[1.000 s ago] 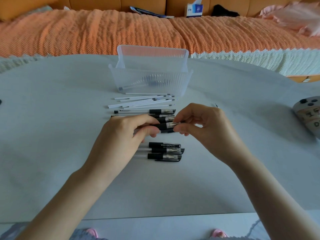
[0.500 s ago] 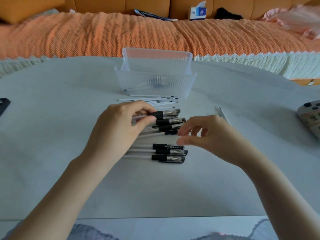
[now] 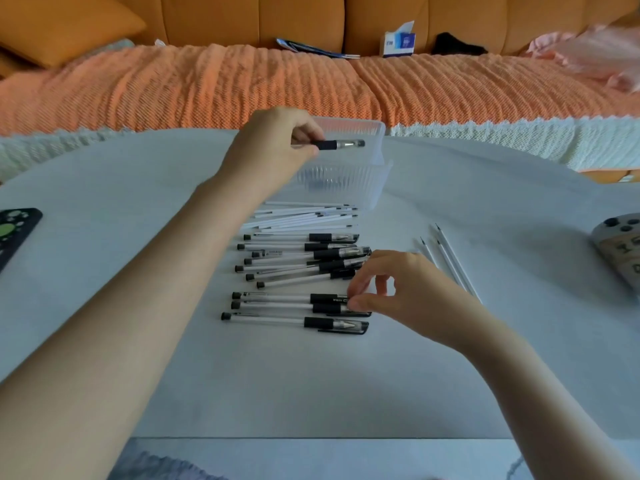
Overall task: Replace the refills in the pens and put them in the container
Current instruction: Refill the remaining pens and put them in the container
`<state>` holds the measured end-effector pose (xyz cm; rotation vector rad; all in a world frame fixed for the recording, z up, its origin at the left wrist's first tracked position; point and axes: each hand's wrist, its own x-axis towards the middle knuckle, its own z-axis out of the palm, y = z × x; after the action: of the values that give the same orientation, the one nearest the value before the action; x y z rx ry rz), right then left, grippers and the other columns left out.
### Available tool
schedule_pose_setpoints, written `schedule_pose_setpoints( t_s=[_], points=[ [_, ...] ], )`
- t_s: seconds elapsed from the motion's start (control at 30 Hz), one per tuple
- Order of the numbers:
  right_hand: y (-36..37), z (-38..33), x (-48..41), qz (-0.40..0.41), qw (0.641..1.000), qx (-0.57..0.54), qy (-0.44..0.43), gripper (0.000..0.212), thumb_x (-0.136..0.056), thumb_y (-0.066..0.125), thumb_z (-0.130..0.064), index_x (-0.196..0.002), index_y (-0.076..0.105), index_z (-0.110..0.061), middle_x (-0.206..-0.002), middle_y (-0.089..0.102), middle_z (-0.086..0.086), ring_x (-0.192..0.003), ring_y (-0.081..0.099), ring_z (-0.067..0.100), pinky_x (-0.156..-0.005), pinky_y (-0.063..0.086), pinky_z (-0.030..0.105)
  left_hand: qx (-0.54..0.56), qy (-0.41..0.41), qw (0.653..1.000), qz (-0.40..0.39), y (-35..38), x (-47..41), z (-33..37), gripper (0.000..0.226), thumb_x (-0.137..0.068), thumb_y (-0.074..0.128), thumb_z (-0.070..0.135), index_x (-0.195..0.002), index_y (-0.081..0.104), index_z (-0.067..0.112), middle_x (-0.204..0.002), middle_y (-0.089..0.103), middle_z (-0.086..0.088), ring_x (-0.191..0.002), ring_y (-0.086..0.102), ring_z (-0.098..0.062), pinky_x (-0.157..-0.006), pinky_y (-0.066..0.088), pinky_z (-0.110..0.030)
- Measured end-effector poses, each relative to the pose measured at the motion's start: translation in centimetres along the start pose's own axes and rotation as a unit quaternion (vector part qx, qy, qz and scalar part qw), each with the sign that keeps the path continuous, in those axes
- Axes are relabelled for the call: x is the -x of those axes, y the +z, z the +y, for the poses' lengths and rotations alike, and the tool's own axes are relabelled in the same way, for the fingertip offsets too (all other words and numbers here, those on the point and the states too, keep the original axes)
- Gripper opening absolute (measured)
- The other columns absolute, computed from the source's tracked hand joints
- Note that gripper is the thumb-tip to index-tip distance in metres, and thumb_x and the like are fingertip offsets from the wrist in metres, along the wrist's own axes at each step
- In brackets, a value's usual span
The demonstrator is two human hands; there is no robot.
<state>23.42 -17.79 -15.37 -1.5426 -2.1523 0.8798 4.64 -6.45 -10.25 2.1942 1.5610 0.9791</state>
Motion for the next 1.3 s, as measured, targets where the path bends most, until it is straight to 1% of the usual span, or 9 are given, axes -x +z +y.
schedule_pose_setpoints(
  t_s=[0.17, 0.27, 0.43, 0.57, 0.73, 0.8, 0.87, 0.97, 1.3],
  points=[
    [0.1, -0.3, 0.0, -0.006, 1.000, 0.001, 0.005, 0.007, -0.080, 0.071, -0.029, -0.080, 0.067, -0.023, -0.085, 0.063, -0.009, -0.077, 0.057, 0.013, -0.075, 0.049, 0.033, -0.029, -0.036, 0.996, -0.080, 1.2, -3.9, -1.8, 0.017, -0.085, 0.065, 0.012, -0.100, 0.070, 0.017, -0.098, 0.066, -0.002, -0.090, 0.057, -0.011, -0.073, 0.039, -0.019],
    [0.1, -0.4, 0.0, -0.005, 1.000, 0.013, -0.002, 0.007, -0.082, 0.067, -0.031, -0.081, 0.066, -0.024, -0.084, 0.063, -0.011, -0.077, 0.057, 0.012, -0.075, 0.050, 0.033, -0.036, -0.053, 0.990, -0.129, 1.5, -4.5, -2.8, 0.017, -0.089, 0.061, 0.016, -0.103, 0.071, 0.012, -0.099, 0.064, 0.001, -0.095, 0.054, -0.009, -0.080, 0.037, -0.020],
    [-0.3, -0.3, 0.2, 0.031, 0.999, 0.031, -0.005, 0.012, -0.086, 0.062, -0.035, -0.081, 0.068, -0.025, -0.077, 0.063, -0.013, -0.075, 0.057, 0.007, -0.071, 0.047, 0.025, 0.006, -0.035, 0.995, -0.093, 1.1, -3.5, -2.1, 0.020, -0.093, 0.055, 0.023, -0.102, 0.071, 0.014, -0.108, 0.065, 0.002, -0.100, 0.054, -0.009, -0.086, 0.037, -0.022],
    [-0.8, -0.3, 0.1, 0.082, 0.996, 0.022, -0.012, 0.010, -0.086, 0.062, -0.034, -0.081, 0.068, -0.027, -0.068, 0.061, -0.016, -0.065, 0.055, -0.002, -0.057, 0.037, 0.013, 0.041, 0.012, 0.998, -0.050, -0.2, 0.7, 0.0, 0.018, -0.094, 0.053, 0.023, -0.103, 0.069, 0.021, -0.103, 0.067, 0.010, -0.092, 0.057, 0.003, -0.079, 0.038, -0.004],
    [-1.2, 0.0, 0.0, 0.116, 0.993, -0.028, -0.014, 0.009, -0.086, 0.063, -0.030, -0.080, 0.067, -0.024, -0.068, 0.065, -0.015, -0.059, 0.059, 0.003, -0.053, 0.036, 0.008, 0.092, 0.012, 0.991, -0.097, -0.5, 8.6, 1.7, 0.015, -0.088, 0.060, 0.029, -0.099, 0.070, 0.026, -0.097, 0.067, 0.021, -0.094, 0.058, 0.011, -0.081, 0.036, 0.001],
    [-1.3, -0.1, 0.1, 0.123, 0.991, -0.041, -0.020, 0.010, -0.086, 0.064, -0.029, -0.078, 0.067, -0.024, -0.066, 0.065, -0.015, -0.056, 0.059, 0.004, -0.051, 0.036, 0.008, 0.072, 0.006, 0.990, -0.121, 0.4, 10.7, 1.6, 0.019, -0.083, 0.062, 0.037, -0.100, 0.069, 0.031, -0.098, 0.067, 0.024, -0.095, 0.056, 0.014, -0.084, 0.037, -0.003],
    [-1.3, -0.3, 0.1, 0.121, 0.991, -0.055, -0.026, 0.009, -0.086, 0.064, -0.026, -0.078, 0.067, -0.023, -0.063, 0.065, -0.018, -0.052, 0.057, 0.003, -0.050, 0.034, 0.007, 0.045, 0.008, 0.990, -0.134, 1.5, 11.7, 1.3, 0.024, -0.082, 0.062, 0.043, -0.104, 0.067, 0.034, -0.101, 0.067, 0.023, -0.097, 0.059, 0.008, -0.089, 0.044, -0.020],
    [-1.2, -0.6, 0.1, 0.104, 0.991, -0.072, -0.039, 0.009, -0.087, 0.063, -0.023, -0.079, 0.066, -0.024, -0.067, 0.068, -0.014, -0.053, 0.059, 0.004, -0.052, 0.036, 0.007, 0.068, 0.001, 0.989, -0.130, 2.3, 12.2, 1.3, 0.020, -0.085, 0.063, 0.043, -0.101, 0.067, 0.032, -0.091, 0.069, 0.016, -0.086, 0.064, -0.001, -0.080, 0.051, -0.036],
    [-1.0, -0.5, 0.2, 0.053, 0.994, -0.090, -0.041, 0.008, -0.079, 0.073, -0.017, -0.086, 0.069, -0.018, -0.069, 0.068, -0.009, -0.056, 0.059, 0.006, -0.058, 0.041, 0.008, 0.109, -0.018, 0.989, -0.099, 2.6, 13.0, 1.2, 0.007, -0.083, 0.066, 0.033, -0.088, 0.071, 0.032, -0.067, 0.067, 0.015, -0.070, 0.064, -0.002, -0.070, 0.047, -0.013]
  ],
)
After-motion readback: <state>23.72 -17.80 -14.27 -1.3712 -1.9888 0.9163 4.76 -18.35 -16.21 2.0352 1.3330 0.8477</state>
